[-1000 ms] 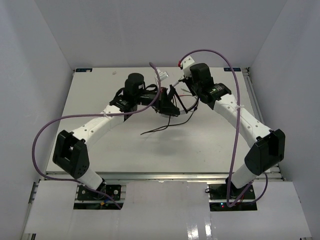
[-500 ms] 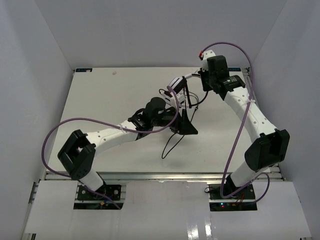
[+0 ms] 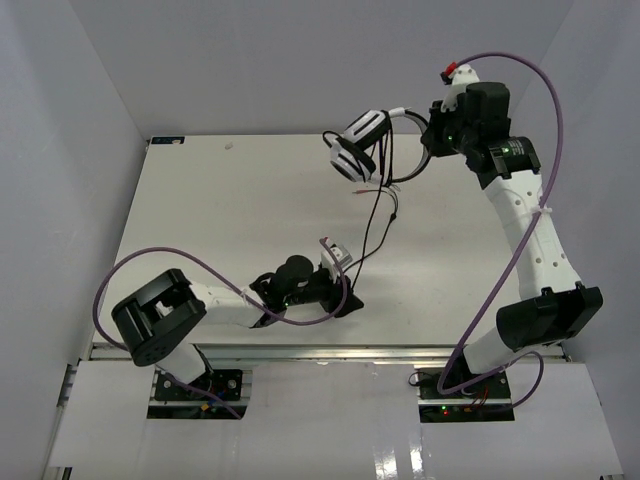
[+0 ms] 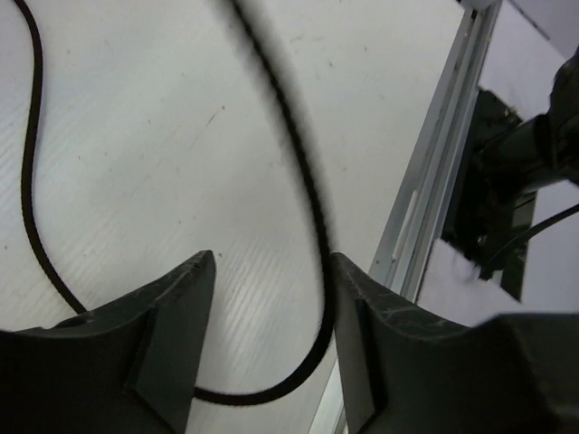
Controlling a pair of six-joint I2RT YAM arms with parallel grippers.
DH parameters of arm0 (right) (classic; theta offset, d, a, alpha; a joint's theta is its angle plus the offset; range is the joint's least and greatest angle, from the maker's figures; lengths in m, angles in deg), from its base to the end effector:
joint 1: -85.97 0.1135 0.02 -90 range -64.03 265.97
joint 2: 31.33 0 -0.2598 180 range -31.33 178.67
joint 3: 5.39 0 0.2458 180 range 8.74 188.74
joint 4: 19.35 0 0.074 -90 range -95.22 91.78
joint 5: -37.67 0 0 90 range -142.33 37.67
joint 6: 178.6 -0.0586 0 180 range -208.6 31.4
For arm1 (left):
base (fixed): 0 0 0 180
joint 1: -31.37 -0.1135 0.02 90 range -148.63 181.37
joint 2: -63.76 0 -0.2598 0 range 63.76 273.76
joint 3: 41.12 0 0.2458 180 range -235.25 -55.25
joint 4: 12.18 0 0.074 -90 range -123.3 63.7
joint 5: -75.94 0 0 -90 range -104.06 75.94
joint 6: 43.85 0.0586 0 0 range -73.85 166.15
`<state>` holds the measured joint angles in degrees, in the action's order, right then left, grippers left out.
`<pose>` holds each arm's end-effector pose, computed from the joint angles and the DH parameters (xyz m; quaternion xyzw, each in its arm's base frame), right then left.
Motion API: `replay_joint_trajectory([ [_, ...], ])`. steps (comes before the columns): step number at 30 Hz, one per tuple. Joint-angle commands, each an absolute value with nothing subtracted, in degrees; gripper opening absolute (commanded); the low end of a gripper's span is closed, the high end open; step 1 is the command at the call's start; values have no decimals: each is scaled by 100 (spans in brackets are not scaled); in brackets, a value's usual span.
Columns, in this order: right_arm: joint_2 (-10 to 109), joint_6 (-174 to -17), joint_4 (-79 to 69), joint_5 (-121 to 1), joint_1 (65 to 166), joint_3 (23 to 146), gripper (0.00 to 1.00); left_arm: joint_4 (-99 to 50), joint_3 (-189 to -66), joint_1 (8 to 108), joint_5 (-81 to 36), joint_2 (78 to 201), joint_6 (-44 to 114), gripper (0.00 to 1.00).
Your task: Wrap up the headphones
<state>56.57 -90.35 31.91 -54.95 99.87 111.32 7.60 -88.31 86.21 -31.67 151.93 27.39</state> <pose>0.3375 0.0863 0.4410 -0.1006 0.8250 0.0945 0.5480 0.1688 -0.2705 0.1650 0.3347 0.7485 -0.4356 0.3714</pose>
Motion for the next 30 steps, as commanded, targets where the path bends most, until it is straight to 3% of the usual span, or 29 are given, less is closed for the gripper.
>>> replay_joint_trajectory([
  [1,5391,-9516,2835,-6047,9586,11733,8,2178,-8159,8768,-3134,15329,3050,56],
  [4,5410,-9607,2841,-6230,9433,11764,8,2570,-7872,8797,-3024,15528,3036,42],
  [7,5347,-9682,2844,-6444,9362,11643,8,2768,-7770,8802,-2872,15755,3042,11],
  [9,5275,-9711,2836,-6581,9353,11523,8,2831,-7778,8806,-2711,15797,3080,2],
  [14,5101,-9625,2853,-7158,9310,11393,8,2400,-8062,8713,-2681,15752,3348,0],
  [21,4715,-9617,2820,-8879,9045,11233,8,1490,-8706,7934,-3852,16357,3566,0],
  [26,4348,-8522,2887,-10373,8695,11010,8,1213,-8800,7109,-3928,16116,3866,0],
  [30,4342,-7313,3945,-10888,8667,11125,8,375,-9273,6563,-3998,15890,4315,0],
])
